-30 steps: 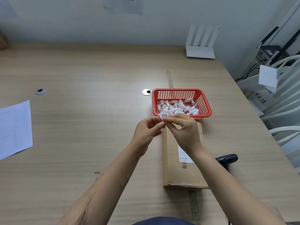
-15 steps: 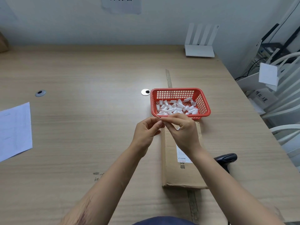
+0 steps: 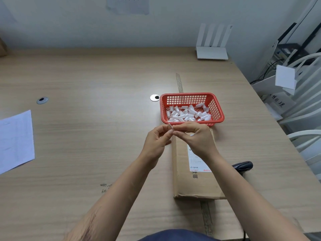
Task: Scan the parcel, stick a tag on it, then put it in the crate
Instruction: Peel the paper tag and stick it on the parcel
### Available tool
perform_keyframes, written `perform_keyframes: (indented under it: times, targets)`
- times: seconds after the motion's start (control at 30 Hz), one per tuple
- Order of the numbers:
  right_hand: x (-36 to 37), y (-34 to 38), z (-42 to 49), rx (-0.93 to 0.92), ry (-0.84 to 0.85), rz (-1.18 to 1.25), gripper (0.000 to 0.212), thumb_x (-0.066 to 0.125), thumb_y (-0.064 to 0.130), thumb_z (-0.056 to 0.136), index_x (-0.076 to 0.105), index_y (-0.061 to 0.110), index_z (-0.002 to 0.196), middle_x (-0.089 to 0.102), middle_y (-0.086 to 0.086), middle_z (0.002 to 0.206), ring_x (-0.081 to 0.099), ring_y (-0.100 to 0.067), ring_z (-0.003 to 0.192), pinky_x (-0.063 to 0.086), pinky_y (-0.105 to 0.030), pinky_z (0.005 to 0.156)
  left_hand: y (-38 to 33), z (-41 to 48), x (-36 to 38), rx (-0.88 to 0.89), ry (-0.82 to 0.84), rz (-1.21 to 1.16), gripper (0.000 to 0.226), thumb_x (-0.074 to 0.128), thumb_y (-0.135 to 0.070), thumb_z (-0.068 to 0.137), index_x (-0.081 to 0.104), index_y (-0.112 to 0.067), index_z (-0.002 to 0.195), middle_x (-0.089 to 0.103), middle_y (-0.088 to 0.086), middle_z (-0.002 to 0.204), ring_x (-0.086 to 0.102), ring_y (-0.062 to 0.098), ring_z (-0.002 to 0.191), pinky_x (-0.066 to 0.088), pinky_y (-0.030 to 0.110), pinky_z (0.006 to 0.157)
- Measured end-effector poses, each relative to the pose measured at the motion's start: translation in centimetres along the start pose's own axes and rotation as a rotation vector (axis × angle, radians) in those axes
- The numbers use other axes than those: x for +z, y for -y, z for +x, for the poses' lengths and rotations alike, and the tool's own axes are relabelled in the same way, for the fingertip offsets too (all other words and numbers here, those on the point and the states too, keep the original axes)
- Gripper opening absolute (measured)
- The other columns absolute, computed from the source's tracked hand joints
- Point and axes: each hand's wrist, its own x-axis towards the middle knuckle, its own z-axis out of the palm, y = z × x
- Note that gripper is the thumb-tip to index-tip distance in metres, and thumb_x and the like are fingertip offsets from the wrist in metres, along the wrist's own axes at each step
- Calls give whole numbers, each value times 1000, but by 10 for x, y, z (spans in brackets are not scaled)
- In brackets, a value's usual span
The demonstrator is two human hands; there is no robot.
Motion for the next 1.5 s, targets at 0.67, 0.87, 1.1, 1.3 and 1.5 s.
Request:
perform_keyframes:
  times: [0.67, 0.87, 1.1, 1.3, 1.5]
  targets:
    - [6, 0, -13, -316, -25, -442, 17, 58, 19, 83, 70, 7, 83, 73, -9, 74, 67, -22, 66, 56, -39, 57, 4, -12, 10, -132, -99, -90, 23, 52, -18, 90, 62, -21, 69, 59, -8, 70, 51, 8, 76, 39, 26, 71]
    - [14, -1, -15, -285, -120, -443, 20, 54, 20, 81, 65, 8, 71, 68, -8, 62, 62, -24, 57, 52, -37, 50, 7, -15, 17, -128, -164, -102, 20, 51, -16, 90, 63, -21, 75, 61, -5, 74, 53, 11, 78, 41, 28, 73]
    - [15, -2, -14, -206, -146, -351, 19, 55, 19, 81, 64, 6, 71, 69, -10, 64, 63, -23, 57, 53, -39, 51, 7, -15, 18, -110, -160, -59, 15, 52, -19, 90, 64, -18, 82, 62, -1, 82, 54, 12, 81, 42, 26, 71]
    - [6, 2, -16, -54, -75, -155, 8, 63, 10, 82, 70, 6, 83, 73, -9, 77, 64, -13, 68, 55, -24, 66, 3, -16, 16, -111, -150, -57, 16, 53, -18, 89, 64, -21, 77, 62, -4, 78, 53, 11, 79, 41, 26, 70]
    - [-7, 9, -12, -28, 54, -107, 12, 69, 11, 79, 72, 7, 89, 73, -5, 82, 67, -10, 71, 56, -18, 69, 1, -18, 13, -87, -153, -23, 17, 54, -17, 89, 63, -22, 75, 61, -7, 76, 52, 7, 76, 39, 24, 67]
